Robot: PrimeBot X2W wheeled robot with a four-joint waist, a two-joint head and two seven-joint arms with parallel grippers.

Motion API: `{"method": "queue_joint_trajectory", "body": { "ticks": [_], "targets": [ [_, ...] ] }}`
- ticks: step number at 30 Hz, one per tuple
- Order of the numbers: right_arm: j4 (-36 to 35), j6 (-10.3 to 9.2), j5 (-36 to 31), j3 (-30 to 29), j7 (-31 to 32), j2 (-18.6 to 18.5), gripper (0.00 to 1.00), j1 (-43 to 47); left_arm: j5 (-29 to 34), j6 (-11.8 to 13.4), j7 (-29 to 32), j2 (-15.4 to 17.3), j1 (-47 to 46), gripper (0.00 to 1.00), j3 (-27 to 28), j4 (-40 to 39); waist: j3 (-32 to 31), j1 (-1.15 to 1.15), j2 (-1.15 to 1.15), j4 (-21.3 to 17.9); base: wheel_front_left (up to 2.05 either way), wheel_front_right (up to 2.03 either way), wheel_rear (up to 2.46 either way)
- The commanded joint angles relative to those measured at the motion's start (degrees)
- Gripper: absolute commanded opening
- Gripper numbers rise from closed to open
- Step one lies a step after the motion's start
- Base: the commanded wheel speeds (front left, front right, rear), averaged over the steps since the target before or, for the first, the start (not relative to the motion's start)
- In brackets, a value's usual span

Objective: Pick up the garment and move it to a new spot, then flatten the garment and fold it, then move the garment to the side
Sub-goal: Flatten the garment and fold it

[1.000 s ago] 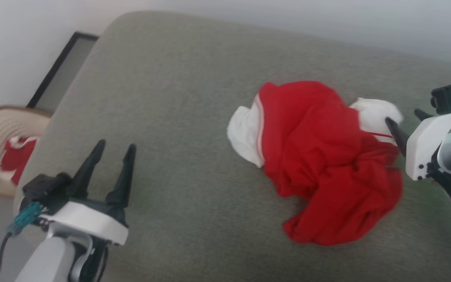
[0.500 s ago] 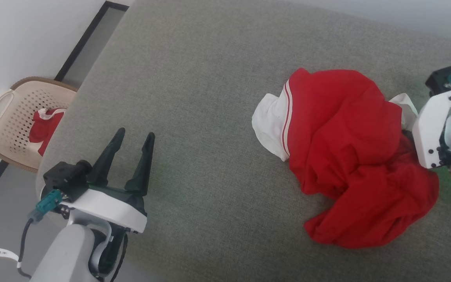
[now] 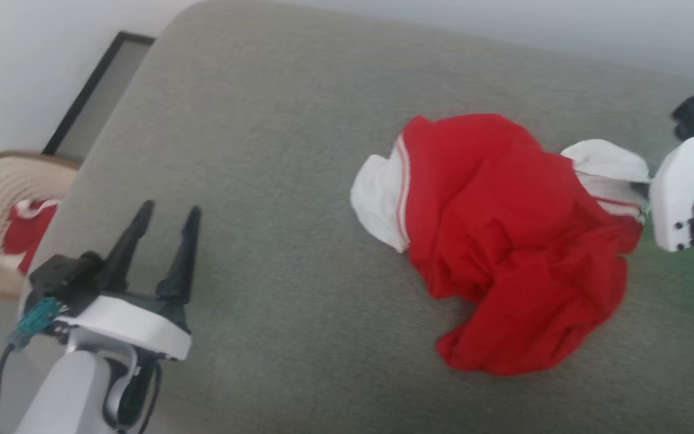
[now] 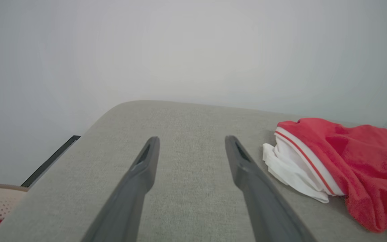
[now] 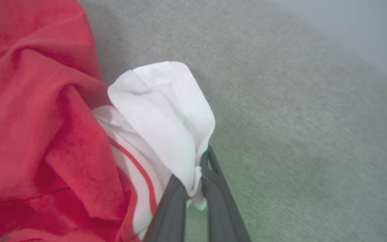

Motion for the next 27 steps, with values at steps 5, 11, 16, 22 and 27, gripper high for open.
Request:
{"method": "queue_joint_trajectory", "body": {
  "ticks": [5, 11, 16, 22, 27],
  "targets": [
    [-2.81, -0.1, 2.02, -4.43, -2.59, -4.11, 0.0, 3.53, 0.33, -0.23, -0.26, 2.13, 2.21, 1.0, 1.4, -0.92, -2.86, 0.0, 0.0, -5.11, 0.0, 0.0, 0.0],
    [-3.35, -0.1, 2.45, -13.0, -3.14, -7.35, 0.0, 11.14, 0.19, -0.29, -0.26, 3.2, 2.86, 1.0, 1.2, -1.88, -3.55, 0.0, 0.0, -7.31, 0.0, 0.0, 0.0],
    [-1.76, -0.1, 1.84, -18.88, -3.44, -5.68, 0.0, 16.64, 0.23, -0.29, -0.26, 3.42, 2.97, 1.0, 0.86, -2.09, -3.39, 0.0, 0.0, -7.85, 0.0, 0.0, 0.0],
    [2.05, -0.09, 0.51, -23.25, -3.84, -0.36, 0.0, 19.81, 0.01, -0.31, 0.15, 3.52, 1.6, 1.0, 0.06, -1.85, -2.84, 0.0, 0.0, -8.09, 0.0, 0.0, 0.0],
    [3.22, -0.05, -1.63, -23.32, -3.74, 2.69, 0.93, 18.13, 0.4, -0.29, 0.86, 4.04, 0.09, 1.0, -0.5, -1.75, -2.82, 0.0, 0.0, -8.91, 0.0, 0.0, 0.0]
  ]
}}
